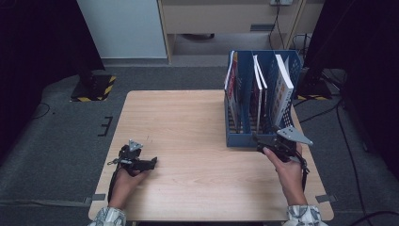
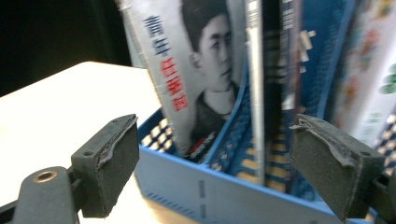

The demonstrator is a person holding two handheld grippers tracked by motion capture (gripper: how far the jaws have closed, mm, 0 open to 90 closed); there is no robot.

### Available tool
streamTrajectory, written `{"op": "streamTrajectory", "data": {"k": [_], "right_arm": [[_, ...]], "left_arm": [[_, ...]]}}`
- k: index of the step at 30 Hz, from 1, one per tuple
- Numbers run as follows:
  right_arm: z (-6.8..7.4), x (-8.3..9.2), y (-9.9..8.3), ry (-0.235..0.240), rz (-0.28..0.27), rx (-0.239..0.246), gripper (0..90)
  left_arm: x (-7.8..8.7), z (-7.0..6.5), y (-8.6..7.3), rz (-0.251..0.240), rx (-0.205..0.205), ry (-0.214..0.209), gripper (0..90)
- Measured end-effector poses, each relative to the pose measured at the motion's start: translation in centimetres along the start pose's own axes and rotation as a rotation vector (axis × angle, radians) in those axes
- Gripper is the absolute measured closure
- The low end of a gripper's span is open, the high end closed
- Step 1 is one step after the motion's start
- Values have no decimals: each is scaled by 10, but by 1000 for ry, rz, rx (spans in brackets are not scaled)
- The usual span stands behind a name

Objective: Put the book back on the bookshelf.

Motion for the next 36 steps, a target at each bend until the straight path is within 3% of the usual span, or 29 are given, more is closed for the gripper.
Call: {"op": "streamTrajectory", "data": {"k": [19, 36], "right_arm": [[76, -20, -42, 172, 151, 31, 128], [115, -29, -81, 272, 280, 74, 125]], "left_arm": [[0, 0, 0, 0, -2, -2, 0], [0, 0, 0, 0, -3, -3, 0]]}}
Point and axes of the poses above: each handheld gripper's, and its own axes: x roughly backward along the jaws, y roughly out of its top, z roughly to its left, the point moved 9 cm from there along -x, roughly forward along the jaws, and after that the axes turned 12 degrees about -z, right-handed, at the moved point
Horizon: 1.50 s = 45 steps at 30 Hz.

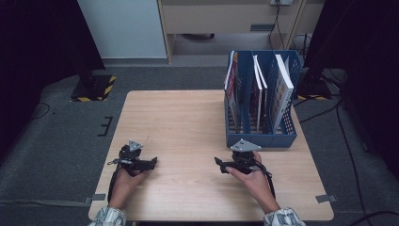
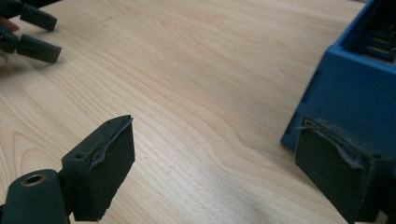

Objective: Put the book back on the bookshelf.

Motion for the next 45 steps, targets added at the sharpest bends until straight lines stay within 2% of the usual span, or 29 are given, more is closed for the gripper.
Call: {"op": "streamTrajectory", "data": {"k": [18, 25, 28, 33, 37, 45], "right_arm": [[22, -26, -19, 57, 91, 16, 129], [23, -40, -19, 69, 100, -9, 134], [24, -49, -19, 71, 109, -31, 132], [28, -62, -26, 71, 136, -14, 129], [27, -65, -30, 59, 154, -8, 125], [21, -65, -32, 37, 168, -30, 123]], "left_arm": [[0, 0, 0, 0, 0, 0, 0], [0, 0, 0, 0, 0, 0, 0], [0, 0, 0, 0, 0, 0, 0], [0, 0, 0, 0, 0, 0, 0], [0, 0, 0, 0, 0, 0, 0], [0, 0, 0, 0, 0, 0, 0]]}}
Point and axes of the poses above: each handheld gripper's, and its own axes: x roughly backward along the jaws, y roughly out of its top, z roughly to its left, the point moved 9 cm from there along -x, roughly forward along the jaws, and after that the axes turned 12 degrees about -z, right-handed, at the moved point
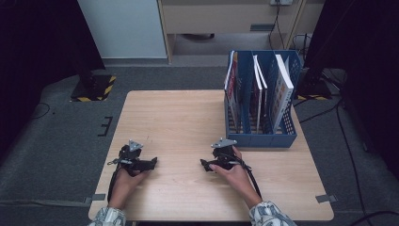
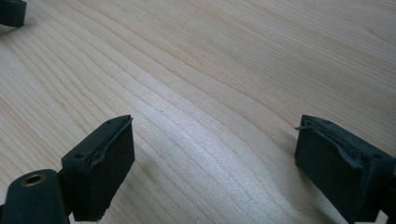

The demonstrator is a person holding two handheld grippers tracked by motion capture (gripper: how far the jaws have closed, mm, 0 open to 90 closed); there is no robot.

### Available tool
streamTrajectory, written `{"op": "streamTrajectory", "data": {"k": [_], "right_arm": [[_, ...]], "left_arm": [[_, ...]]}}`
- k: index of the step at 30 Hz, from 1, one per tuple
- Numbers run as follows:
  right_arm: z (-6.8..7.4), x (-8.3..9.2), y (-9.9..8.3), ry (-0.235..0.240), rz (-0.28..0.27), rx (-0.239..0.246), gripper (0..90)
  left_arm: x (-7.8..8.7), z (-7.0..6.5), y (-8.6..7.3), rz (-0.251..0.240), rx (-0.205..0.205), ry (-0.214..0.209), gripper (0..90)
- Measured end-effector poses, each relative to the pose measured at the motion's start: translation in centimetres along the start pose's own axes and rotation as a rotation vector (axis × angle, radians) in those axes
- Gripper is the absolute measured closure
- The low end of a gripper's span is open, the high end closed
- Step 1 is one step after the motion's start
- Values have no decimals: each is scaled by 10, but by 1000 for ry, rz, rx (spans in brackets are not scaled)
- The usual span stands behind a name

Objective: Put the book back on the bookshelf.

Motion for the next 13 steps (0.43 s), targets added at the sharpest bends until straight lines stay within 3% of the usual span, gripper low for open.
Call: {"op": "streamTrajectory", "data": {"k": [5, 10, 13], "right_arm": [[1, -1, -1, -12, 11, 16, 115], [4, -3, -3, -34, 42, 89, 97], [4, -3, -3, -35, 44, 83, 95]], "left_arm": [[0, 0, 0, 0, 0, 0, 0], [0, 0, 0, 0, 0, 0, 0], [0, 0, 0, 0, 0, 0, 0]]}}
Point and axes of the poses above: each handheld gripper's, and its own axes: x roughly backward along the jaws, y roughly out of its top, z roughly to its left, the point moved 9 cm from there along -x, roughly forward along the jaws, and after that the axes turned 12 degrees about -z, right-handed, at the moved point
